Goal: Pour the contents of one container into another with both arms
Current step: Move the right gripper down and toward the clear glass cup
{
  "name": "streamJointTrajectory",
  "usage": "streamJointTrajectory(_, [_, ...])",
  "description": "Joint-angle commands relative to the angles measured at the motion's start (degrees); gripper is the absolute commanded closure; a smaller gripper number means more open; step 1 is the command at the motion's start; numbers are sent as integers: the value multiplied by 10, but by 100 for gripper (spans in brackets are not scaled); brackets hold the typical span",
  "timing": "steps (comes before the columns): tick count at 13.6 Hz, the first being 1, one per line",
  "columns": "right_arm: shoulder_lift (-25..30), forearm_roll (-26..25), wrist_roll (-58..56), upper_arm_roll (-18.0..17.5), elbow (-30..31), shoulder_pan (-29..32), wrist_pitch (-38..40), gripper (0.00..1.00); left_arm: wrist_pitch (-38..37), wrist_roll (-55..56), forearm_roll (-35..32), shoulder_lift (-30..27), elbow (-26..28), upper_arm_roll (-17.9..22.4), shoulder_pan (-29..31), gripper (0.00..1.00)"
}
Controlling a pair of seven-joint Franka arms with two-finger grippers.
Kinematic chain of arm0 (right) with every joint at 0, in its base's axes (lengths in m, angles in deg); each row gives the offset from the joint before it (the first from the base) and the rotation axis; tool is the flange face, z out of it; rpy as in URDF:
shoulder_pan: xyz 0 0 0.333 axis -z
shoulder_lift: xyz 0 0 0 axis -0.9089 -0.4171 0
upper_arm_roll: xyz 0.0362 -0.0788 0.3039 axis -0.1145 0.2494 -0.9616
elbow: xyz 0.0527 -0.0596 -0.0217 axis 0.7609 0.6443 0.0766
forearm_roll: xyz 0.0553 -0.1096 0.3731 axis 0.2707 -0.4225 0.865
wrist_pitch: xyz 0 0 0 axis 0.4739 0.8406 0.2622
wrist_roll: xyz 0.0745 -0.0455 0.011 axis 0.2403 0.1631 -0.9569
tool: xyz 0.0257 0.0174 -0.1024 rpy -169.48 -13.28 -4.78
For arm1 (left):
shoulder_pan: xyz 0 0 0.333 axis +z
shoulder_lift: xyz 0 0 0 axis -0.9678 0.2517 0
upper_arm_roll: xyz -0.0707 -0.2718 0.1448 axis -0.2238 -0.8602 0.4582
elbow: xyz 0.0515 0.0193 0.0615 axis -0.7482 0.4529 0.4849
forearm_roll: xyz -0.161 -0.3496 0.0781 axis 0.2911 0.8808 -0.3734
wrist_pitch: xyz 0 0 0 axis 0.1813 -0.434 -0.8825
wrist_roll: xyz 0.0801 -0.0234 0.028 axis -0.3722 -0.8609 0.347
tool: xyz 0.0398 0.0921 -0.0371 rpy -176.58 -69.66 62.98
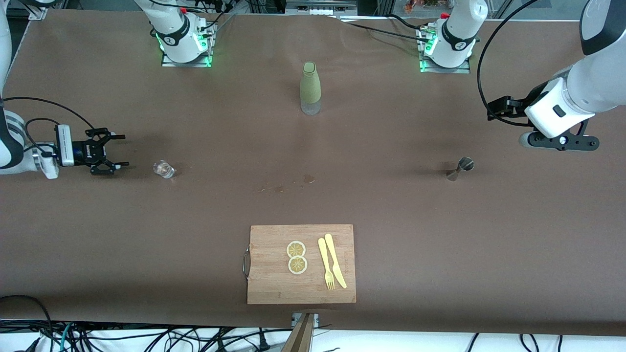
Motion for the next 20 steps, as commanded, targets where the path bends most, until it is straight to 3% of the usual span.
streamJointTrajectory(1, [-40, 23, -31, -10, -46, 14, 28, 0, -13, -11, 2, 7, -17, 1, 1, 0])
streamJointTrajectory(4, [-85, 24, -34, -13, -86, 13, 44, 0, -13, -11, 2, 7, -17, 1, 1, 0])
streamJointTrajectory(12, [-139, 65, -37, -30, -107, -4, 39, 0, -13, -11, 2, 7, -17, 1, 1, 0])
streamJointTrajectory(18, [-155, 113, -37, -29, -120, -10, 36, 0, 9, -17, 4, 8, -17, 2, 10, 0])
streamJointTrajectory(20, [-160, 114, -42, -29, -119, -13, 31, 0, 23, -71, 16, 12, -17, 3, 25, 0])
